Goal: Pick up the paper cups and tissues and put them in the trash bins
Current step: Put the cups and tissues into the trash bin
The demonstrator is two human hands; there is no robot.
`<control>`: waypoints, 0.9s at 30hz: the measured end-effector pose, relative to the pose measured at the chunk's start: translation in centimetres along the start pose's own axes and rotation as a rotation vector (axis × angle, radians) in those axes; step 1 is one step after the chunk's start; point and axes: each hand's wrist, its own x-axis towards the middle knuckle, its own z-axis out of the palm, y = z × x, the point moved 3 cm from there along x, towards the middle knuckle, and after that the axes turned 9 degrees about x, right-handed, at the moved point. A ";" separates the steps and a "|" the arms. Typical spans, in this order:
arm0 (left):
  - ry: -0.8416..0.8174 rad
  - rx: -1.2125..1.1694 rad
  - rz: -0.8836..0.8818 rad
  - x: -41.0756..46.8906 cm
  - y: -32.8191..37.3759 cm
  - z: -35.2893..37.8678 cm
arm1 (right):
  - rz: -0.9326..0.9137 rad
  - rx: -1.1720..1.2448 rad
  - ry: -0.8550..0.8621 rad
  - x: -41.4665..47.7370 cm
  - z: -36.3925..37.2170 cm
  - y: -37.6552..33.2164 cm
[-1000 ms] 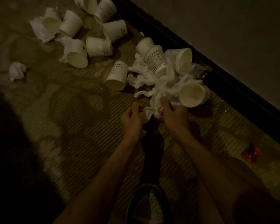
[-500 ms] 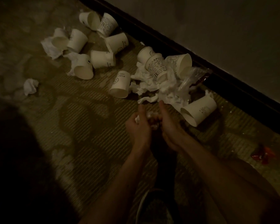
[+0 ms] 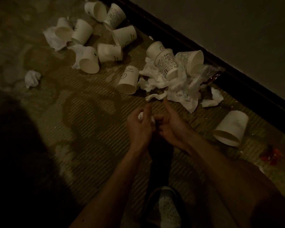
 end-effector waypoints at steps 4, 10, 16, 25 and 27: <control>0.063 0.010 -0.070 1.4 -1.7 -1.2 | -0.144 -0.428 0.289 1.1 -0.1 -1.0; 0.089 0.054 -0.164 2.9 -3.2 -2.2 | -0.351 -0.875 0.304 4.2 -1.1 -2.5; 0.060 0.002 -0.178 2.7 -2.3 -2.0 | -0.353 -1.074 0.321 6.1 -1.0 -3.6; -0.006 -0.045 -0.157 2.4 -0.8 -0.7 | -0.211 -0.418 0.431 2.8 -2.4 -4.5; -0.113 -0.081 -0.120 1.7 0.3 1.1 | -0.114 -0.242 0.366 1.8 -2.6 -4.1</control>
